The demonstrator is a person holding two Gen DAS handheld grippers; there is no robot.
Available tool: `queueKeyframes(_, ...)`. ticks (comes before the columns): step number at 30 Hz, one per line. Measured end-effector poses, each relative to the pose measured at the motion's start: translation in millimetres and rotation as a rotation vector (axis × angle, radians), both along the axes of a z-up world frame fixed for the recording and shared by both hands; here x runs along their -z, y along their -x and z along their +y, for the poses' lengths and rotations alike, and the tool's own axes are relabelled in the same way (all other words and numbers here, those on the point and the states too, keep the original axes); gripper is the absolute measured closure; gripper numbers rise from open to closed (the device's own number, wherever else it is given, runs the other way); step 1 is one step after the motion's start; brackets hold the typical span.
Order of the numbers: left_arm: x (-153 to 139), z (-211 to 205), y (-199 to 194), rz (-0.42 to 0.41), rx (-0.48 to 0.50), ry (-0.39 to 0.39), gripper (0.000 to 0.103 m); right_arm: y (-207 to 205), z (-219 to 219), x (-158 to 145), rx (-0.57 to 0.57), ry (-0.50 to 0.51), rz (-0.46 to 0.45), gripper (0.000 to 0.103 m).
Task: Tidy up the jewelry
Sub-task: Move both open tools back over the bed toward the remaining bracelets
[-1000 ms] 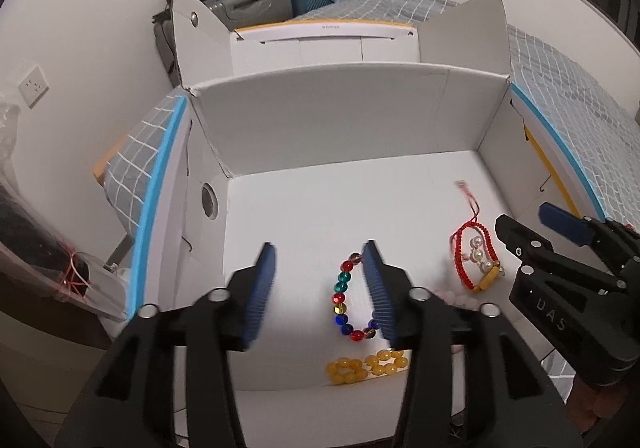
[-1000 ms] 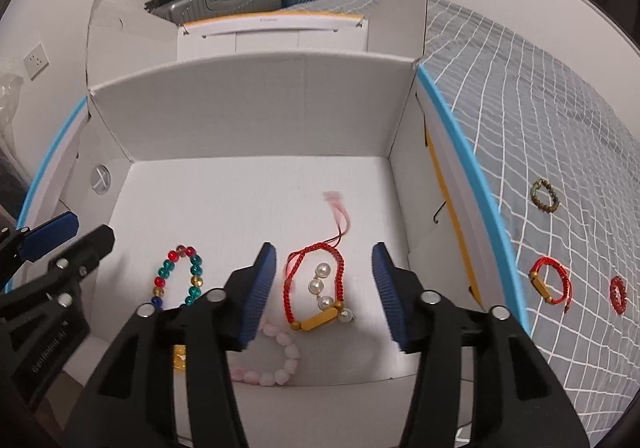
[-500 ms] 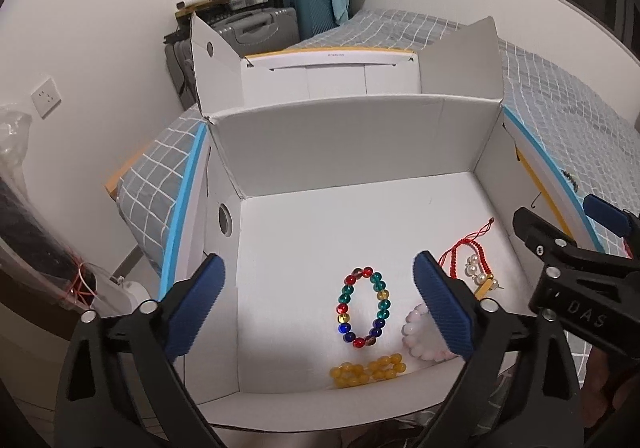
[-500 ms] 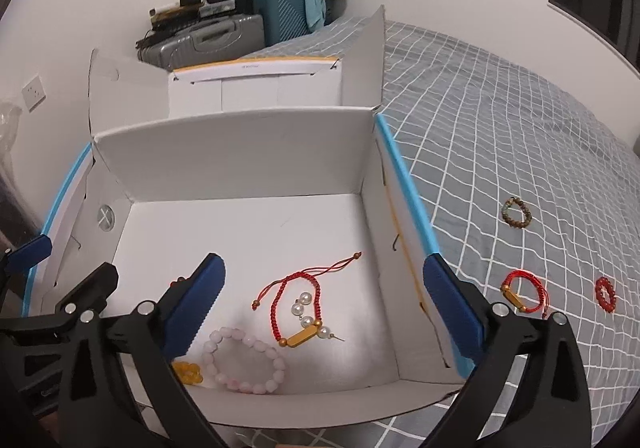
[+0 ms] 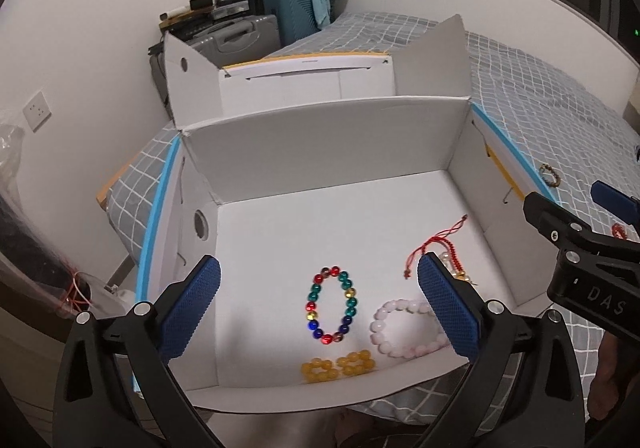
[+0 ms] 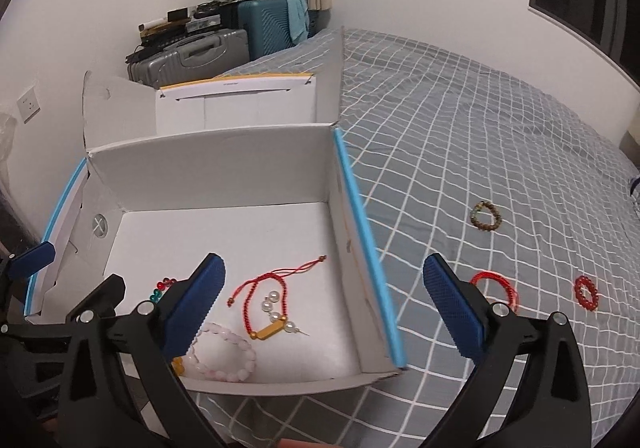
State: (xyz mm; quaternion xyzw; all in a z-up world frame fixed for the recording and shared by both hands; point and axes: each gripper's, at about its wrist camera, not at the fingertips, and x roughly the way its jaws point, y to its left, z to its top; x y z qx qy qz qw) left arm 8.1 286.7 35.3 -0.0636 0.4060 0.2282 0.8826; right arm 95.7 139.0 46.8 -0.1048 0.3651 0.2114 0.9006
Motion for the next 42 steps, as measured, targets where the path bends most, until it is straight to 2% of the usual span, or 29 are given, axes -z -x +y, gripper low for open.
queueKeyframes(9, -11.0, -40.7, -16.1, -0.046, 0.057, 0.013, 0.006, -8.4, -50.8, -11.3, 0.076, -0.018, -0.020, 0.008)
queueKeyframes(17, -19.2, -109.3, -49.2, -0.069, 0.170, 0.018, 0.006, -29.1, -142.5, -22.8, 0.213, -0.034, -0.036, 0.008)
queueKeyframes(24, -13.3, -179.1, -87.7, -0.063, 0.281, 0.030, 0.006, -51.6, -229.4, -18.5, 0.336, -0.024, -0.027, 0.008)
queueKeyframes(33, 14.7, -254.7, -140.5, -0.032, 0.398, 0.049, 0.006, -87.2, -312.2, 9.6, 0.445, -0.017, 0.018, 0.008)
queueKeyframes(42, 56.2, -290.5, -191.5, 0.012, 0.438, 0.113, 0.006, -122.4, -363.2, 57.1, 0.519, -0.037, 0.094, 0.008)
